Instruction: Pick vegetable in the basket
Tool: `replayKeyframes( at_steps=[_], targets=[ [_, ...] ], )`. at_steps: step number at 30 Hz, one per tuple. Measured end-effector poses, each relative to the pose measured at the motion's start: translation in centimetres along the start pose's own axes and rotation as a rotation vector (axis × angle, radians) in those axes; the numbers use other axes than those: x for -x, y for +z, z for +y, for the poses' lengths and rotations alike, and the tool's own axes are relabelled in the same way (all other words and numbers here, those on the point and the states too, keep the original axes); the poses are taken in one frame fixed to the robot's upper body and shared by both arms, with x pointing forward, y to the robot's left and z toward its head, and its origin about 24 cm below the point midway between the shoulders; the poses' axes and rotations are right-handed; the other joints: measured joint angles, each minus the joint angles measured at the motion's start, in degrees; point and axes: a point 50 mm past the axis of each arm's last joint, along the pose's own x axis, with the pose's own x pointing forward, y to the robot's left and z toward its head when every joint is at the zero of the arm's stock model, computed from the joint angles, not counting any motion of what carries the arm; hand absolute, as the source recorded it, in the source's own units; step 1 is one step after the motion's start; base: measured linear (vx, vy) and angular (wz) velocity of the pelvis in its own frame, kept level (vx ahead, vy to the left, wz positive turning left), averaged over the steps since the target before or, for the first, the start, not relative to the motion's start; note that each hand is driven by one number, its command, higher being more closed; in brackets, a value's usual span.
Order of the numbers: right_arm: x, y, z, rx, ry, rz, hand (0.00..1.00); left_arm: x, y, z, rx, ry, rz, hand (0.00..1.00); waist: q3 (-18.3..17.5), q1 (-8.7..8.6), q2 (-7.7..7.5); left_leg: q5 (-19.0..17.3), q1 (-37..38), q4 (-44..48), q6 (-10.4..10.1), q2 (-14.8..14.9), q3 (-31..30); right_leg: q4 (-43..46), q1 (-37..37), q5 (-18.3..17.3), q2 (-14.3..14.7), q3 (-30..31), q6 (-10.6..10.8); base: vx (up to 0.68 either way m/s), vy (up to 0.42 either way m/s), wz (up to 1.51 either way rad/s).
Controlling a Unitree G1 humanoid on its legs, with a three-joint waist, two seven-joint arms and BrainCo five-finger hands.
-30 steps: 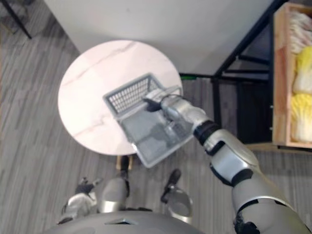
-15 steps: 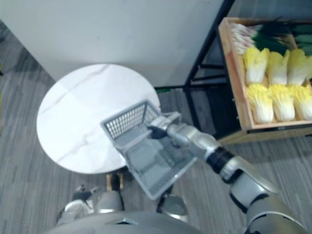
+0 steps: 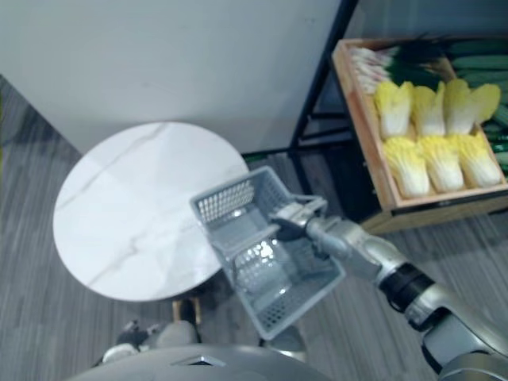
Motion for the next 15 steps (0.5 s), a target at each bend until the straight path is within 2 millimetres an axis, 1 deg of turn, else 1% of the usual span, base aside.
replayKeyframes(
  at_steps=[2, 5, 7, 8, 9, 10, 11, 12, 13, 14, 15],
  targets=[
    [0.1, 0.1, 0.5, -0.017, 0.003, 0.0, 1.0, 0.1, -0.5, 0.1, 0.0, 0.001, 0.011, 0.0, -0.14, 0.04, 0.11, -1.06, 1.8, 0.04, -0.28, -0.05, 2.2, 0.4, -0.05, -0.12, 0.12, 2.54, 0.19, 0.0, 0.014, -0.56],
    [0.3, -0.1, 0.5, -0.029, -0.011, 0.013, 1.0, 0.1, -0.5, 0.1, 0.005, 0.003, 0.013, 0.0, -0.08, -0.14, -0.04, -3.96, 0.73, 4.66, -0.29, 0.32, 2.98, 1.53, -0.94, -0.27, -0.2, 4.64, 0.15, 0.01, 0.016, -0.36],
    [0.8, -0.7, 0.3, -0.041, -0.039, 0.047, 1.0, 0.1, -0.3, -0.1, 0.006, -0.001, 0.006, 0.0, 0.22, -0.44, -0.08, -6.77, -0.67, 9.44, 0.11, 0.46, 2.83, 6.46, -3.57, -1.92, -0.81, 6.3, 0.28, 0.01, 0.033, -0.3],
    [1.1, -0.9, 0.5, -0.05, -0.048, 0.061, 1.0, 0.0, -0.1, -0.1, 0.006, -0.003, 0.002, 0.0, 0.4, -0.61, -0.16, -7.19, -0.73, 10.31, 0.35, 0.42, 2.83, 7.53, -3.85, -2.37, -1.06, 6.47, 0.32, 0.0, 0.047, -0.15],
    [1.5, -1.1, 0.9, -0.073, -0.061, 0.092, 1.0, 0.0, 0.2, -0.2, 0.004, -0.004, -0.005, 0.0, 0.69, -0.74, -0.55, -8.28, -0.78, 12.14, 0.52, 0.37, 2.88, 9.08, -4.13, -2.42, -1.49, 6.84, 0.24, 0.0, 0.066, -0.19],
    [1.8, -1.1, 0.9, -0.082, -0.076, 0.102, 1.0, -0.1, 0.4, -0.1, 0.001, -0.004, -0.009, 0.0, 1.16, -0.8, -1.09, -9.65, -0.85, 14.04, 0.71, 0.29, 3.16, 9.48, -4.26, -2.32, -1.8, 8.0, 0.38, -0.02, 0.114, -0.31],
    [1.8, -0.9, 0.7, -0.072, -0.085, 0.1, 1.0, -0.1, 0.4, -0.1, -0.001, -0.003, -0.01, 0.0, 1.23, -0.85, -1.09, -10.39, -0.94, 14.93, 0.92, 0.23, 3.4, 9.47, -4.49, -2.09, -2.1, 8.79, 0.7, -0.04, 0.12, -0.5],
    [1.9, -0.7, 0.3, -0.052, -0.104, 0.095, 1.0, -0.2, 0.6, 0.0, -0.012, -0.003, -0.016, 0.0, 1.47, -1.0, -1.77, -11.47, -1.67, 16.29, 1.14, 0.1, 4.54, 9.41, -5.46, -1.74, -2.09, 10.16, 1.22, -0.08, 0.113, -0.6],
    [1.9, -0.3, -0.5, -0.033, -0.138, 0.08, 1.0, -0.3, 1.0, 0.4, -0.024, 0.002, -0.028, 0.0, 1.77, -1.73, -2.33, -13.04, -3.45, 18.95, 1.53, -0.06, 6.04, 8.98, -6.99, -1.21, -2.43, 11.53, 2.08, -0.19, 0.148, -0.66],
    [2.0, 0.1, -1.3, -0.023, -0.172, 0.068, 1.0, -0.5, 1.9, 0.9, -0.042, 0.01, -0.05, 0.0, 2.12, -2.98, -3.88, -14.03, -5.68, 22.77, 2.96, -1.47, 6.52, 8.22, -9.0, -1.75, -3.63, 12.41, 1.38, -0.17, 0.118, -0.6],
    [2.0, 0.1, -1.6, -0.023, -0.185, 0.066, 1.0, -0.6, 2.0, 1.0, -0.058, 0.009, -0.053, 0.0, 2.27, -3.25, -4.18, -14.63, -5.99, 22.77, 3.95, -2.69, 6.49, 6.01, -8.9, -2.12, -4.36, 11.21, 0.99, -0.22, 0.213, -0.93]
  ],
)
